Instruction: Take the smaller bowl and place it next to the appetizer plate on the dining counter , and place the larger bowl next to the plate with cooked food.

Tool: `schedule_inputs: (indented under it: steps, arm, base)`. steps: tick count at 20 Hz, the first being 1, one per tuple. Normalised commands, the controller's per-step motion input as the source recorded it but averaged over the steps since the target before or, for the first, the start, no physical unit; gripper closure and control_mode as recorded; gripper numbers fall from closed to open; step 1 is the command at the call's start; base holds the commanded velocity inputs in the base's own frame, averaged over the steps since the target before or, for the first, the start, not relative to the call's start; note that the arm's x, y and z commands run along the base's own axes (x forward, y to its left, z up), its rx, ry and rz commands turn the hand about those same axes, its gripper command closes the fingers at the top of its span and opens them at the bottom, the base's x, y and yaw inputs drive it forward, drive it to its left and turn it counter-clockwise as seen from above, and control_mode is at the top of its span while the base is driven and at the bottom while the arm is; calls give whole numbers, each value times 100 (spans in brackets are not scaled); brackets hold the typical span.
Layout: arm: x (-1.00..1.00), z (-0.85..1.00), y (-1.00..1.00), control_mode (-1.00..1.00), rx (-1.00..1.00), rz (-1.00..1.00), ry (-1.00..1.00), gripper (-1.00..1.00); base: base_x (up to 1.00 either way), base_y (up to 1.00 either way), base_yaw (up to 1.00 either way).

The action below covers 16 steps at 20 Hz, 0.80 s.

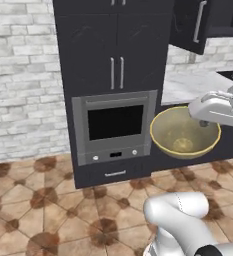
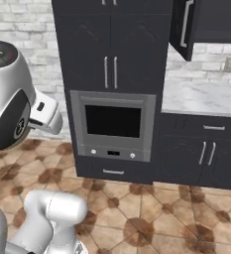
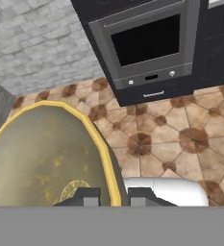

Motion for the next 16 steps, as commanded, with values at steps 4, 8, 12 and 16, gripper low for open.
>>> schedule_inputs:
  steps: [4,8,12,16]
  arm:
    - [0,0,0,100,0,0,0,100]
    - [0,0,0,100,0,0,0,100]
    - [0,0,0,100,0,0,0,100]
    - [0,0,0,100,0,0,0,100]
  base:
    - [-100,62,0]
    - [-100,51,0]
    - [-100,39,0]
    - [-100,38,0]
